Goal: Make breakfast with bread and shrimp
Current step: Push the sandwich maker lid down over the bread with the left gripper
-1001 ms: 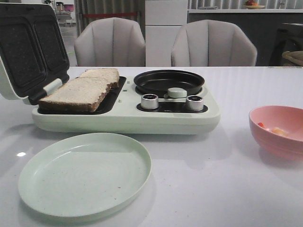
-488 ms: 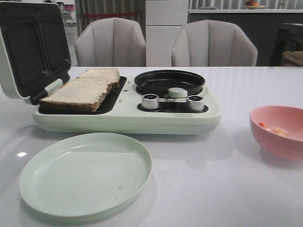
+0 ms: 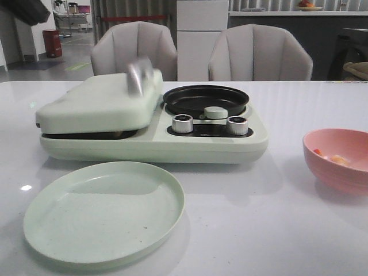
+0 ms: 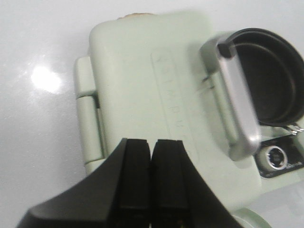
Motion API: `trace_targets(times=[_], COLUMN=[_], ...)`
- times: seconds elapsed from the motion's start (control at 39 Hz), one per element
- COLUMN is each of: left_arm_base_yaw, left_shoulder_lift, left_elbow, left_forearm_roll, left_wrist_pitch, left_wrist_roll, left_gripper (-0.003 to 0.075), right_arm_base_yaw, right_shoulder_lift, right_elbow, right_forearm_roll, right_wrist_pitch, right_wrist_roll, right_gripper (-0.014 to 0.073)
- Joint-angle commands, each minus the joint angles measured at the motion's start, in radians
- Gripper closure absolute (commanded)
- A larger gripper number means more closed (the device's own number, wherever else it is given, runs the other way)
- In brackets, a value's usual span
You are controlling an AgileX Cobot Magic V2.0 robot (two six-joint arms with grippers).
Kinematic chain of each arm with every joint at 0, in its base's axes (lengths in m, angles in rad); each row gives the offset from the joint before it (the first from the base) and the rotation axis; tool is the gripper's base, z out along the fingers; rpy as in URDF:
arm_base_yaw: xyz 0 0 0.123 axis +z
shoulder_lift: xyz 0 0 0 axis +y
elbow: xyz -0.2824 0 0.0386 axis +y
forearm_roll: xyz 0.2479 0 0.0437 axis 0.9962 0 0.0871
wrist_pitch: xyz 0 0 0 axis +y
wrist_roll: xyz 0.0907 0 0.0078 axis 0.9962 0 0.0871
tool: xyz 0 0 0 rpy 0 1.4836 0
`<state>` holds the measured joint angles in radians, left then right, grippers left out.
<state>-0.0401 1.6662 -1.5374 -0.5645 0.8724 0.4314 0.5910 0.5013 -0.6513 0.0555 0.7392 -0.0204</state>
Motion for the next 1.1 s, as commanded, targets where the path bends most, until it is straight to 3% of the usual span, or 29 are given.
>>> trace_targets(times=[0.0,0.28,0.8,1.08], left_arm_base_yaw=[-0.034,-0.162,-0.544,-0.628], left_shoulder_lift=[-0.113,-0.337,-0.716,-0.831], left_elbow=[0.030,0.296,0.662,0.792], left_forearm_roll=[-0.087,-0.187,-0.189,-0.189], left_wrist_pitch=[-0.039,-0.125,-0.314,-0.357], left_wrist_roll=[0.076,0.215,0.215,0.215], left_gripper=[0.0622,0.0622,0.0622,0.0622], right_arm_base_yaw=[-0.002,-0.002,-0.002,-0.002], right_shoulder_lift=[0.002,0.002,0.002,0.002], right_elbow=[-0.027,-0.027,-0.027,-0.027], right_forearm_roll=[-0.003,-0.003,-0.003,-0.003], right_wrist_pitch=[-0.071,-0.071,-0.071,-0.071], right_wrist_roll=[-0.004,-0.004,-0.004,-0.004], right_gripper=[0.0085,0.0085,0.0085,0.0085])
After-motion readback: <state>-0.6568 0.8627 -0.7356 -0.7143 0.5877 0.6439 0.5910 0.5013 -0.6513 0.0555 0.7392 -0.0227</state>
